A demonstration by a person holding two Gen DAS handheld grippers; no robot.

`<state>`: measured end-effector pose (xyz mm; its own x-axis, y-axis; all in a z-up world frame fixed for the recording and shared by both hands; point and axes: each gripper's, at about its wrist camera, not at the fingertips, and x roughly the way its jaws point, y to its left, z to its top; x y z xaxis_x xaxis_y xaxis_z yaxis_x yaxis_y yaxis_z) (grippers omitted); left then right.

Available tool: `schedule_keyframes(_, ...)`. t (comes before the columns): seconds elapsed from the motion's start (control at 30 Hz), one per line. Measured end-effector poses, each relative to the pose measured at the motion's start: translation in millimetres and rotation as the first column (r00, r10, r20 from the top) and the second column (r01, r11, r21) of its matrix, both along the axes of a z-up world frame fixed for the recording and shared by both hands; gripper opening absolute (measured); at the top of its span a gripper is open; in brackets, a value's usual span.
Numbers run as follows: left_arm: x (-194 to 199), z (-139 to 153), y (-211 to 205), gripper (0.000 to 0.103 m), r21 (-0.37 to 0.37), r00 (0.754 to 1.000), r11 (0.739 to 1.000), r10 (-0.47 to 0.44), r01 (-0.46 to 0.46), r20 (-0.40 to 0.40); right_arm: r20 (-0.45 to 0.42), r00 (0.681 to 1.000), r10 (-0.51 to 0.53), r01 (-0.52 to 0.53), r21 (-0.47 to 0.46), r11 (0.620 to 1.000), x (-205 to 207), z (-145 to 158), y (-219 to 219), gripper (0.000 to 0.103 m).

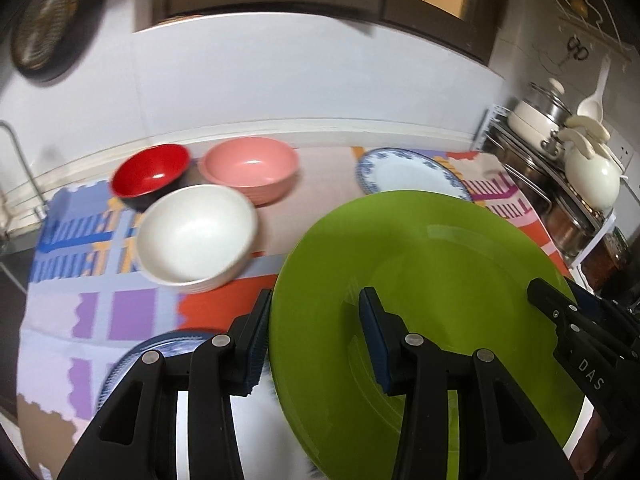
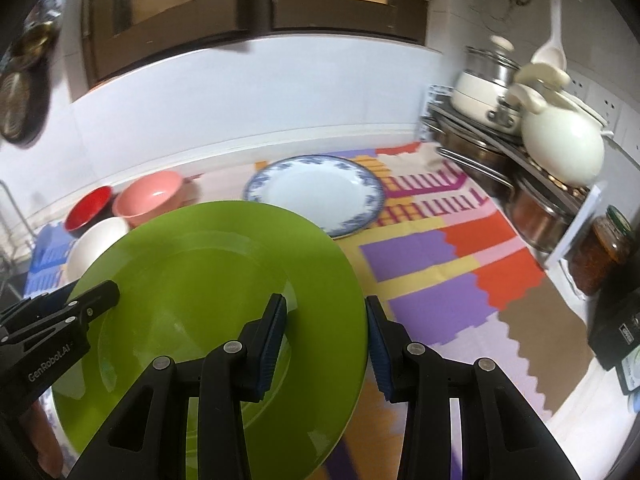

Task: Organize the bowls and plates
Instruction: 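Lift the green plate with both grippers and carry it onto the blue-and-white plate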

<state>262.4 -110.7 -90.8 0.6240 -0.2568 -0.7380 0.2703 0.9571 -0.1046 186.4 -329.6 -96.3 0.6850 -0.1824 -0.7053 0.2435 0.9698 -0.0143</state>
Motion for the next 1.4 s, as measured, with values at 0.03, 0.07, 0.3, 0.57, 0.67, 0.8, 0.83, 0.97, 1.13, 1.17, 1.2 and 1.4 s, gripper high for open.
schedule_keyframes(0.03, -2, 1, 8, 0.043, 0.000, 1.000, 1.000, 0.009, -0.009, 0.001, 0.002, 1.000, 0.009, -0.009, 0.002, 1.000, -1, 1, 8, 0.040)
schedule_keyframes(0.07, -4, 2, 16, 0.043, -0.001, 1.000, 1.000, 0.018, -0.018, 0.001, 0.003, 1.000, 0.019, -0.019, 0.002, 1.000, -1, 2, 17, 0.040)
schedule_keyframes(0.3, -19, 5, 66, 0.043, 0.002, 0.998, 0.998, 0.069, -0.069, 0.006, 0.010, 0.997, 0.074, -0.074, 0.000, 0.997, -8, 4, 66, 0.040)
schedule_keyframes(0.57, -34, 3, 113, 0.043, 0.011, 0.994, 0.994, 0.112, -0.112, 0.001, 0.010, 0.992, 0.128, -0.128, 0.000, 0.992, -19, 3, 114, 0.040)
schedule_keyframes(0.67, -40, -1, 129, 0.043, 0.018, 0.992, 0.992, 0.128, -0.128, -0.008, 0.001, 0.989, 0.146, -0.146, 0.006, 0.989, -21, 0, 129, 0.040)
schedule_keyframes(0.8, -47, -10, 147, 0.043, 0.029, 0.989, 0.989, 0.145, -0.144, -0.033, -0.021, 0.985, 0.169, -0.168, 0.013, 0.986, -24, -7, 149, 0.040)
schedule_keyframes(0.83, -48, -12, 150, 0.043, 0.031, 0.988, 0.989, 0.148, -0.147, -0.039, -0.028, 0.984, 0.174, -0.174, 0.013, 0.985, -25, -9, 153, 0.040)
schedule_keyframes(0.97, -52, -24, 164, 0.043, 0.042, 0.984, 0.986, 0.162, -0.159, -0.068, -0.065, 0.979, 0.194, -0.193, 0.025, 0.981, -25, -20, 169, 0.040)
schedule_keyframes(1.13, -51, -40, 172, 0.043, 0.056, 0.980, 0.985, 0.170, -0.165, -0.100, -0.104, 0.973, 0.206, -0.203, 0.037, 0.978, -22, -34, 180, 0.040)
schedule_keyframes(1.17, -50, -44, 173, 0.043, 0.060, 0.979, 0.984, 0.171, -0.165, -0.111, -0.113, 0.971, 0.210, -0.206, 0.040, 0.978, -21, -38, 182, 0.040)
schedule_keyframes(1.2, -49, -48, 174, 0.043, 0.064, 0.977, 0.984, 0.173, -0.166, -0.122, -0.121, 0.970, 0.211, -0.207, 0.043, 0.977, -20, -41, 183, 0.040)
schedule_keyframes(1.4, -44, -65, 176, 0.043, 0.077, 0.972, 0.985, 0.168, -0.157, -0.165, -0.174, 0.962, 0.213, -0.206, 0.055, 0.977, -14, -62, 187, 0.040)
